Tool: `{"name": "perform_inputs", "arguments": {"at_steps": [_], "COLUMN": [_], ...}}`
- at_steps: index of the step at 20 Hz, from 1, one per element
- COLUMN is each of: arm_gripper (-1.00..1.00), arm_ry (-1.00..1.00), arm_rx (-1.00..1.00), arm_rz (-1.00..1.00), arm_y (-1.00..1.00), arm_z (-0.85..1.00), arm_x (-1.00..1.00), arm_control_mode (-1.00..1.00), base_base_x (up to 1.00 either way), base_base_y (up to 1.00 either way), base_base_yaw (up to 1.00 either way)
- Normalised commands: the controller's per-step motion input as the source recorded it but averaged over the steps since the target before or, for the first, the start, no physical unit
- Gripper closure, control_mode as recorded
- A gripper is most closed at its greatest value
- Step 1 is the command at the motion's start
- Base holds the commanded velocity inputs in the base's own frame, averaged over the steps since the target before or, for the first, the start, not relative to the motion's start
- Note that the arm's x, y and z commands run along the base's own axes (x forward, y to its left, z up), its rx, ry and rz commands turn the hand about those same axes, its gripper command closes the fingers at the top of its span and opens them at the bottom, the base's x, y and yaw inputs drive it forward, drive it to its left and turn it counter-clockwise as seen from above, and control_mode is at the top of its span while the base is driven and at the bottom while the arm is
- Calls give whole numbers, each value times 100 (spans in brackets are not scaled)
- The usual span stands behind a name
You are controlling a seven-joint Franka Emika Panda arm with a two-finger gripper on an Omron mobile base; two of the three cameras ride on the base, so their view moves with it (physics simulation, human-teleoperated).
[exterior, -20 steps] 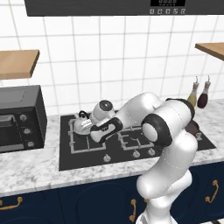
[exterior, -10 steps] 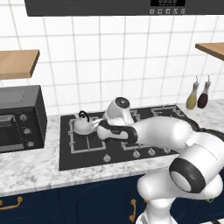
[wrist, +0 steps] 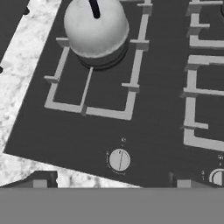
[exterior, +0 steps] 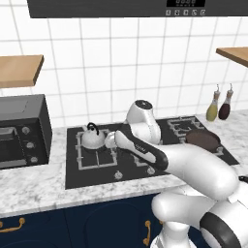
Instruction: Pick the kettle from the counter and place it on a stove burner. Then turn the burner on.
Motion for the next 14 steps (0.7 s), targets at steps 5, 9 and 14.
{"name": "perform_inputs", "arguments": {"at_steps": [5,9,14], "arm_gripper": [-100,-100,-100], "arm_ry": [30,28,16], "arm_rx": [-1,-7,-15], "arm_rz": [-12,-15,-12], "arm_y": [0,0,0], "arm_z": [0,-16,-26], "arm_x": [-54,-29,-4], "arm_control_mode": [-100,-100,-100], "base_base_x": [0,0,0], "base_base_y": [0,0,0], "base_base_yaw": [0,0,0]}}
